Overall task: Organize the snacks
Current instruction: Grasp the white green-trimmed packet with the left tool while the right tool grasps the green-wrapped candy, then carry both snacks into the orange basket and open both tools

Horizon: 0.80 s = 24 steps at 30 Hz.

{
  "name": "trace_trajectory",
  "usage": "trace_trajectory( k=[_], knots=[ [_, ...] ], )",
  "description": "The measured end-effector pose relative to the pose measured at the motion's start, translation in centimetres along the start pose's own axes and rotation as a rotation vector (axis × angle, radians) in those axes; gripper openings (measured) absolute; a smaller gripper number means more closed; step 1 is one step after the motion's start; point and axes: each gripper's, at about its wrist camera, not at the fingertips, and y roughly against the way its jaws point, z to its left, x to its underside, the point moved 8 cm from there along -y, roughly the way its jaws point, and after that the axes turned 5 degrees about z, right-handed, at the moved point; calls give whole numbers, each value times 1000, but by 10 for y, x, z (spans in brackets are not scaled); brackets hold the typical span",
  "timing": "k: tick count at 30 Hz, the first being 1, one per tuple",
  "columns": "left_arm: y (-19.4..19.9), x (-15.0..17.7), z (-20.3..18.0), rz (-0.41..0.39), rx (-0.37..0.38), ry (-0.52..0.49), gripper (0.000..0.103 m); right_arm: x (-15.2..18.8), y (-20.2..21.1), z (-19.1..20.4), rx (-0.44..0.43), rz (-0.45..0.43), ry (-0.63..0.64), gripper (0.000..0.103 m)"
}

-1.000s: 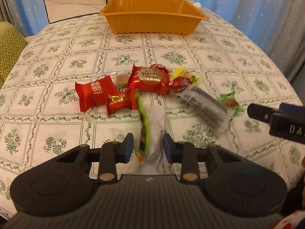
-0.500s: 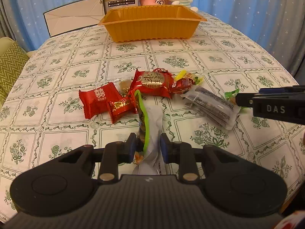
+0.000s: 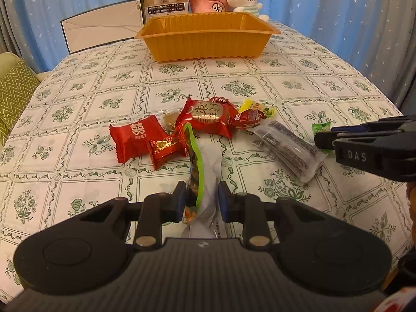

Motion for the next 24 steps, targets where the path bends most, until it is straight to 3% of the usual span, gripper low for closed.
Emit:
trace_trajectory(
  k=[12,18,24],
  knots=[
    [30,-26,10,-60,18,17,23,-23,26,2,-49,-65,-67,20],
    [33,-66,19,-108,40,6,23,-58,31,-1,-94,-108,-119,20],
    [27,-116,31,-154,87,2,23,-105,22,-20,-204,-133,-265,20]
  ],
)
